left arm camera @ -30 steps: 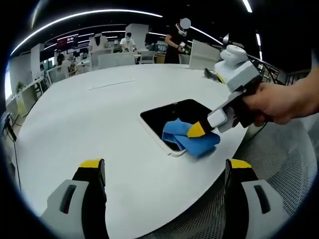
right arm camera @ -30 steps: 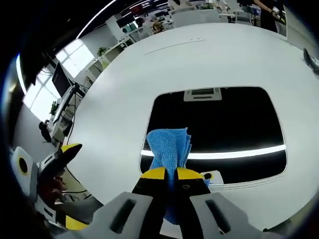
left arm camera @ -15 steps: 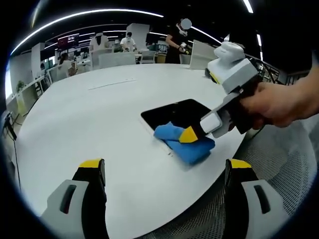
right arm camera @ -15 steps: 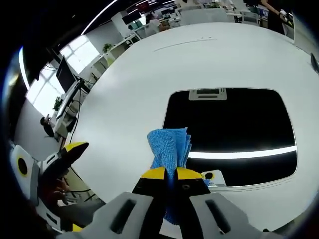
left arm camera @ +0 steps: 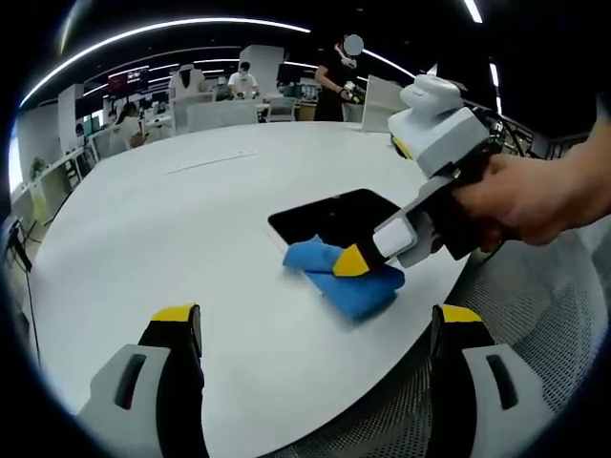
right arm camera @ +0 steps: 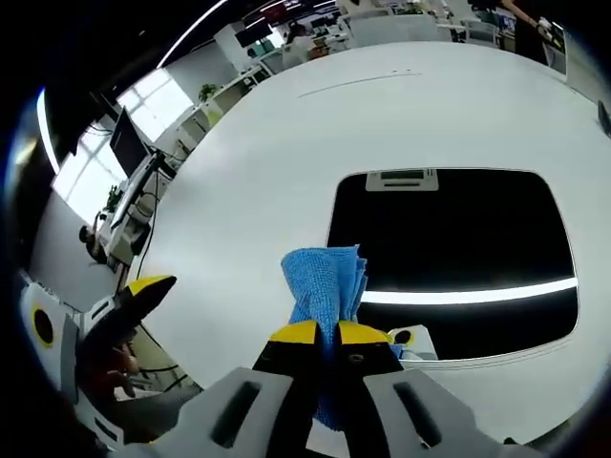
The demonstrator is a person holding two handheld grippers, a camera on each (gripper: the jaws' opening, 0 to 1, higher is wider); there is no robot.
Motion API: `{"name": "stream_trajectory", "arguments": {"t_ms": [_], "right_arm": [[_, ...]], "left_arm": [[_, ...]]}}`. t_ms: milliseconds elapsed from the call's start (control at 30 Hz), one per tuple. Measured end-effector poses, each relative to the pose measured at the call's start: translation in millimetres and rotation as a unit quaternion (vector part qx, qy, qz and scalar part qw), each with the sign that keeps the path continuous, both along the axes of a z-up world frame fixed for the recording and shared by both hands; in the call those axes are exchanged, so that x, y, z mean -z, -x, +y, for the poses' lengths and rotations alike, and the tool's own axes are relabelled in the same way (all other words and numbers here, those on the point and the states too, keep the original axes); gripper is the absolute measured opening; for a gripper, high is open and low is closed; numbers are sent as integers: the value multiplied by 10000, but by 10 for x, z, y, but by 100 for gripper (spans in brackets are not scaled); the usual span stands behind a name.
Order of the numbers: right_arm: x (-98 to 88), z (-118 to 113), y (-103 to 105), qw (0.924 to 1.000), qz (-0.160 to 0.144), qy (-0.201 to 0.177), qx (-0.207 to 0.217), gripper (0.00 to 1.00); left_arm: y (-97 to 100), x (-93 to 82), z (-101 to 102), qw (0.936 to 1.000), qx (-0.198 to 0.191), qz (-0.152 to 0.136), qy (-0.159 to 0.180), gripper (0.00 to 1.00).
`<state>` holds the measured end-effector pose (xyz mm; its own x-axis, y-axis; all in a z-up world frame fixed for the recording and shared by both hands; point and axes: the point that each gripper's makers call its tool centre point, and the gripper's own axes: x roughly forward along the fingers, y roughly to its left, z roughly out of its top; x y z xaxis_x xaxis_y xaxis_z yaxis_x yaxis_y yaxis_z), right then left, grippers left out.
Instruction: Wipe the mirror surface with the cleaning cloth until all visible marks leave the cleaned area.
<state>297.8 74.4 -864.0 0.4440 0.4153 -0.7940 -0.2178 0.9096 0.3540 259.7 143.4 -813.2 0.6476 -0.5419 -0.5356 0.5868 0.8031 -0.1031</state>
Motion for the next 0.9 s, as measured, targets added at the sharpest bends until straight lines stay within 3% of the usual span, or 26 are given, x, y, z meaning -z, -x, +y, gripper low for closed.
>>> {"name": "stream_trajectory", "arguments": {"t_ms": [300,900], "right_arm": [[9,-18,-29,10000,11,18,-7,0],[22,-28,-586,9995,-133,290,-74,0]], "left_arm": [[-8,7,10,10000,-32,-10,-6,99],[-9,-5,5,10000,-23,-20,27,99]]}}
